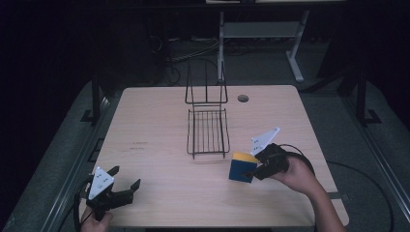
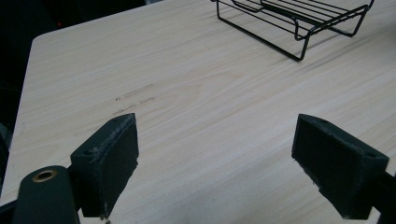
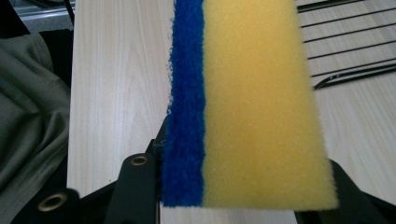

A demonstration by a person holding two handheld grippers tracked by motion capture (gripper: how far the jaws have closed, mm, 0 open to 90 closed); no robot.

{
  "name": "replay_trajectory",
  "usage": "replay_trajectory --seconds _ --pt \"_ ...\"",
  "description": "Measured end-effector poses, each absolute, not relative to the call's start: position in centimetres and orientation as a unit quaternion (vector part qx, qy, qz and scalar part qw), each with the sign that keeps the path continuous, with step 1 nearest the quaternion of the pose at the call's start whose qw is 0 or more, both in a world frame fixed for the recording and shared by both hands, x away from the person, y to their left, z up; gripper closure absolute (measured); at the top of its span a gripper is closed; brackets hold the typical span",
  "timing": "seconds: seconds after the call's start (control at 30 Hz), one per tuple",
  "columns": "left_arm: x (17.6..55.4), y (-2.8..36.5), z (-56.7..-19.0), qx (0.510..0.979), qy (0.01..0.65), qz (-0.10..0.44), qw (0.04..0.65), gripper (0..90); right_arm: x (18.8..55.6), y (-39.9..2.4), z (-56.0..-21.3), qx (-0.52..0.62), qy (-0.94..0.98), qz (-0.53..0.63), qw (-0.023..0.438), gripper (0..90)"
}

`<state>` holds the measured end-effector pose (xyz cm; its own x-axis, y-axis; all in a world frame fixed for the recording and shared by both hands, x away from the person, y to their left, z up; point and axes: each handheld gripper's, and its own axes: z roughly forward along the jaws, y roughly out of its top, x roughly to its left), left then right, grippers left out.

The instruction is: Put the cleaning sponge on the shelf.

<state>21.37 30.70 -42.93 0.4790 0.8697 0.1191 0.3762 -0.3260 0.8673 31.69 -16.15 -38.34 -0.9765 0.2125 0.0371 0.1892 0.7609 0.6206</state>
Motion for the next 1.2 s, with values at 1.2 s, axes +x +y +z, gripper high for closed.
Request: replay_trajectory --seconds 1.2 --pt "21.4 30.9 -42.9 0.755 0.413 0.302 0.411 14.1 37.2 -11.6 -35.8 0.081 0.938 0.337 0.016 56.0"
